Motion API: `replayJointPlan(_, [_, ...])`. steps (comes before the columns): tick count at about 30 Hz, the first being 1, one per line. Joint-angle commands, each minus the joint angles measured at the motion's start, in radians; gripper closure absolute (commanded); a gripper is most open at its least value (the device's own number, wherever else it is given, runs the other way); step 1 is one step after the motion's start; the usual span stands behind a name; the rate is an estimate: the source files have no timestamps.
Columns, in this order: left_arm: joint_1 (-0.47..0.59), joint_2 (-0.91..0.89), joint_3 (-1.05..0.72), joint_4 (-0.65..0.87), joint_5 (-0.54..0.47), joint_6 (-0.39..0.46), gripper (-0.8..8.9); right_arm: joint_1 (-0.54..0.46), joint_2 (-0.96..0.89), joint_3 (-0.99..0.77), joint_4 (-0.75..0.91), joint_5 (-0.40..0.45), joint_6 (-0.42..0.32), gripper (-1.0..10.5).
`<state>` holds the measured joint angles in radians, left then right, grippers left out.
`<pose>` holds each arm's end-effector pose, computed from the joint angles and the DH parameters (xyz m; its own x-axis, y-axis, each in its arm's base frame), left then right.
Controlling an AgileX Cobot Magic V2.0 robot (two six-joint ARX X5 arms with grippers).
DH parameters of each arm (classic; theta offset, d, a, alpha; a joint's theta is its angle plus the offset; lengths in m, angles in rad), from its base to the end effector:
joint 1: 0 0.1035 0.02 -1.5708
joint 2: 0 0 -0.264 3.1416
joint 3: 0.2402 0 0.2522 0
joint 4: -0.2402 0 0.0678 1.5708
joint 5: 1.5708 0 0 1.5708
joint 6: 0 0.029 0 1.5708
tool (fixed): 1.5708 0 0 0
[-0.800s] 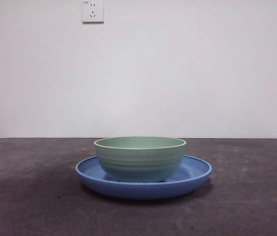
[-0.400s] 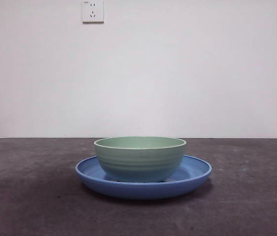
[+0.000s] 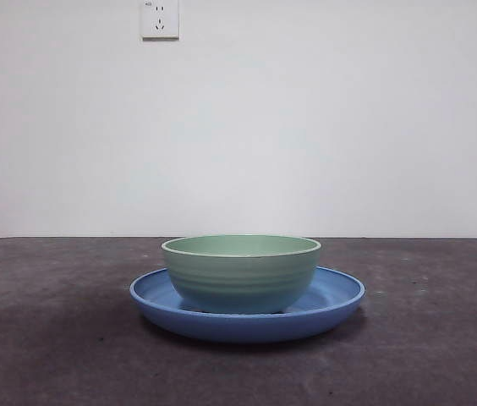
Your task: Place the green bowl on the blue plate
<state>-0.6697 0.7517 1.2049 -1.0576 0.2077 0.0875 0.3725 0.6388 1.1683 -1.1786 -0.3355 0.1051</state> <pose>0.0749 -0.0669 0.3903 0.5032 -0.6615 -0.5560 0.7765 0.6285 -0.0448 0.0571 0.0325 0.3789 0.5808 0.5804 -0.5708 -0.5256 0.8028 0.2815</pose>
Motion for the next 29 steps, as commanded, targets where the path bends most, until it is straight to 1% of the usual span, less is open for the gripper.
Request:
replayJointPlan(1, [-0.005,0.005,0.01,0.01,0.002,-0.002,7.87,0.005,0.005,0.018,0.018,0.003,-0.008,9.2])
replayJointPlan(13, [-0.003,0.004,0.008,0.008,0.002,-0.002,7.87,0.005,0.005,0.018,0.032,0.003,-0.008,9.2])
replayJointPlan(15, [0.017,0.003,0.006,0.01,0.002,-0.002,7.87,0.005,0.005,0.018,0.032,0.003,-0.008,9.2])
replayJointPlan(18, [0.084,0.001,-0.029,0.036,0.004,-0.002,7.87,0.005,0.005,0.018,0.032,0.003,-0.008,9.2])
replayJointPlan(21, [0.186,-0.031,-0.13,0.122,0.006,-0.002,7.86,0.005,0.005,0.018,0.032,0.003,-0.008,9.2])
replayJointPlan(26, [0.379,-0.163,-0.412,0.408,0.005,-0.003,7.86,0.005,0.005,0.018,0.032,0.003,-0.008,9.2])
replayJointPlan(29, [0.462,-0.262,-0.57,0.533,0.003,-0.025,7.86,0.005,0.005,0.018,0.032,0.003,-0.008,9.2])
